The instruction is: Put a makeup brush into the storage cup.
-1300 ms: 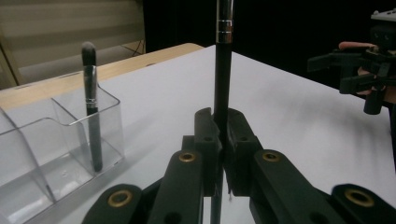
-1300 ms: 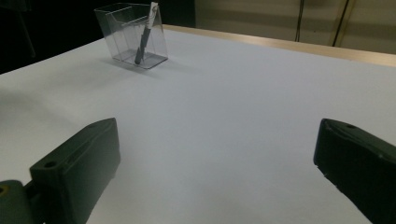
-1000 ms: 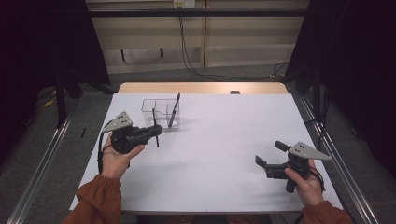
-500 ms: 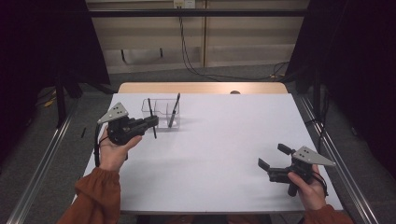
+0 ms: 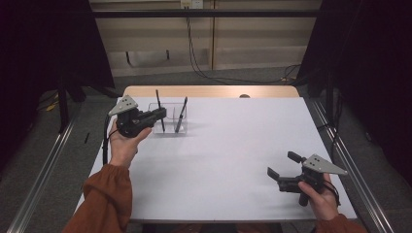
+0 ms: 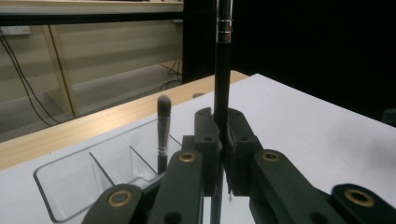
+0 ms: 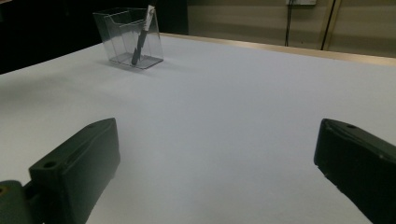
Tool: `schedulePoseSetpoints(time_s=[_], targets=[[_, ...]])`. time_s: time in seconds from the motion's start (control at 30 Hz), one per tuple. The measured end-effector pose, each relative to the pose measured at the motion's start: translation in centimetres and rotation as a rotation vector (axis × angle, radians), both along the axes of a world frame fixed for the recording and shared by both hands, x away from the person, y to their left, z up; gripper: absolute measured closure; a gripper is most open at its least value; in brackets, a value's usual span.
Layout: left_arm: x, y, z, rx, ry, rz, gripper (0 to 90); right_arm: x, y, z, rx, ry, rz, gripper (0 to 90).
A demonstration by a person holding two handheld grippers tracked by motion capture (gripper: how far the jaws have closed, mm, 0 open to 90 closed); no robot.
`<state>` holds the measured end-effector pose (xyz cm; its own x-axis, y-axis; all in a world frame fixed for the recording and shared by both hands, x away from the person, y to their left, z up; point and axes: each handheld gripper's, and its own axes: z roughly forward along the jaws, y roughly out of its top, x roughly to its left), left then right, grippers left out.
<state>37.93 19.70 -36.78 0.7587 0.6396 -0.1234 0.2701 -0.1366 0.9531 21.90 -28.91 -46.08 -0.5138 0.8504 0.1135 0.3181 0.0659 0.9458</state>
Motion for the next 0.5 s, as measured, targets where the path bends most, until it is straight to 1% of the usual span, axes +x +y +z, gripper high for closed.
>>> schedulePoseSetpoints(time_s=[0.07,0.1,0.2,0.3,0.43,0.5], targets=[[0.4,-0.2,-0.1,-0.004,0.004,0.014,85.6,-0.1,0.1,0.0,-0.002,0.003,0.016,0.0],[0.6,-0.4,-0.1,-0.006,0.006,0.022,85.6,0.0,0.2,0.0,-0.003,0.000,0.015,0.0],[1.1,-0.8,-0.2,-0.009,0.014,0.024,85.6,0.0,0.1,0.0,0.003,0.001,0.013,0.0],[1.6,-1.2,-0.1,-0.004,0.007,0.027,85.6,0.0,0.0,0.0,0.005,0.000,0.011,0.0],[2.5,-1.6,0.3,-0.010,0.000,0.035,85.6,0.0,-0.1,-0.1,0.005,0.000,0.008,0.0],[2.9,-2.0,0.2,-0.011,0.005,0.045,85.6,0.0,-0.1,0.0,0.004,0.001,0.010,0.0]])
